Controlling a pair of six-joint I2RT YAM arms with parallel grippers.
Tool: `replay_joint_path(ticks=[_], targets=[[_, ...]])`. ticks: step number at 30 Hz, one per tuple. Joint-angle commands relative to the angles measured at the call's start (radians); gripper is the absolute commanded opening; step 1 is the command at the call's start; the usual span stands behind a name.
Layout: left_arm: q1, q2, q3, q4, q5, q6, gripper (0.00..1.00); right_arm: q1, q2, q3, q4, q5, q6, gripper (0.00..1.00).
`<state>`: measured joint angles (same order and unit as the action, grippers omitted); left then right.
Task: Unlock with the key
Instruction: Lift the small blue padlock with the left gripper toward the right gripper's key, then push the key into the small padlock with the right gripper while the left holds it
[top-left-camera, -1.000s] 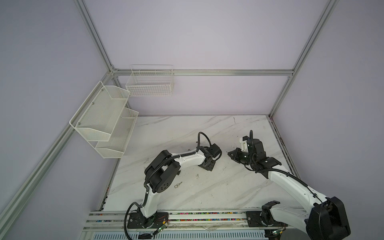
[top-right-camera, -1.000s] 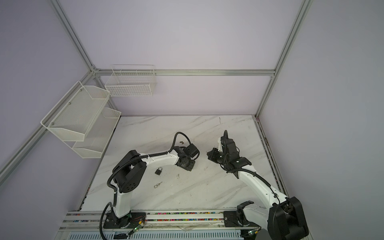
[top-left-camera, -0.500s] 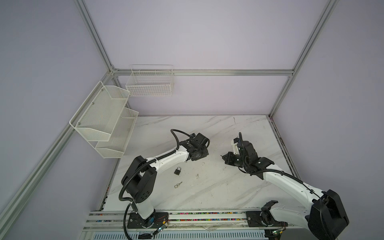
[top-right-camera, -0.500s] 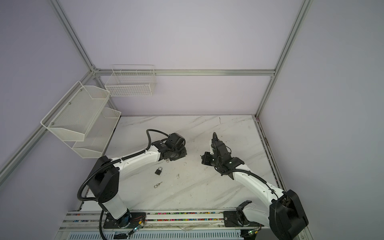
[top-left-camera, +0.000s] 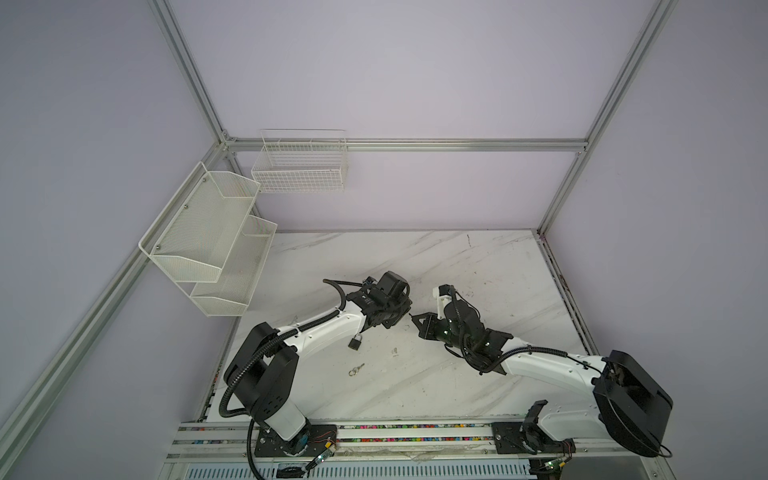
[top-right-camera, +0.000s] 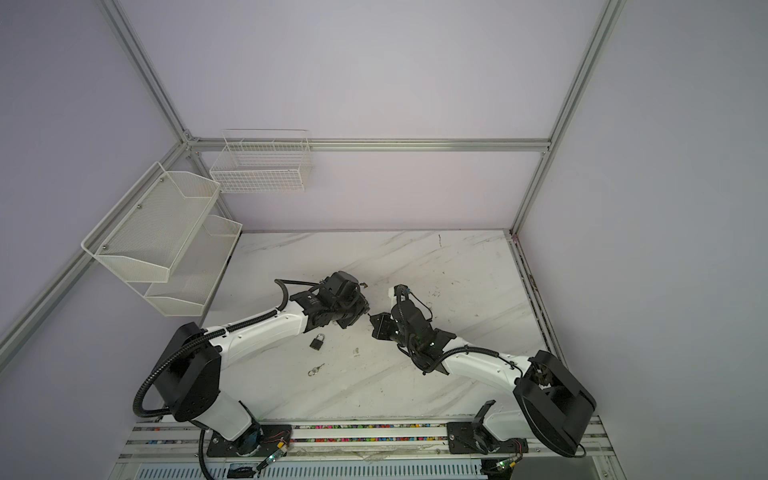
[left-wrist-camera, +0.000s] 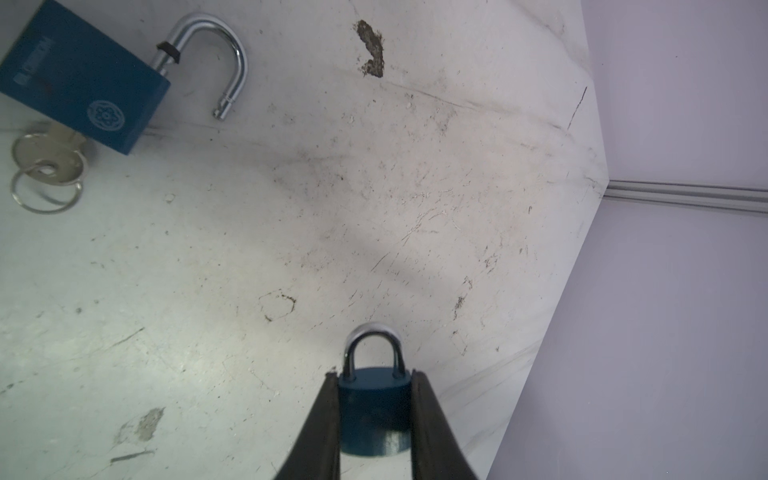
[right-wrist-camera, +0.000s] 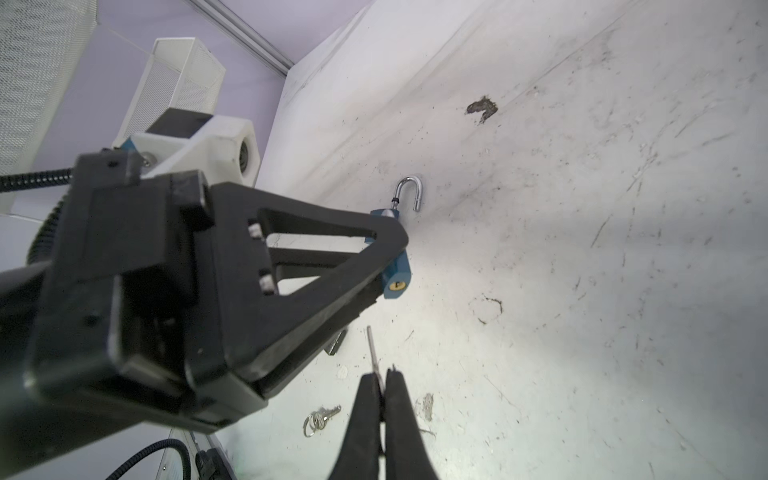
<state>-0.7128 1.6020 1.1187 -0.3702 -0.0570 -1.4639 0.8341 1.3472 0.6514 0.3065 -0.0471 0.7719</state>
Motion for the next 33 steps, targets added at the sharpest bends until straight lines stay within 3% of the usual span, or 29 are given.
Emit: replay_joint_path(ticks=[1,33], targets=[[0.003,-0.052,-0.039,0.043,-0.027,-0.032,0.0,0.004,-0.002,0.002,0.079,0.061,0.014,0.0],[0.003,-0.114,-0.09,0.091,-0.065,-0.08,0.0,0.023,0.073,0.037,0.142,0.056,0.026,0.0]])
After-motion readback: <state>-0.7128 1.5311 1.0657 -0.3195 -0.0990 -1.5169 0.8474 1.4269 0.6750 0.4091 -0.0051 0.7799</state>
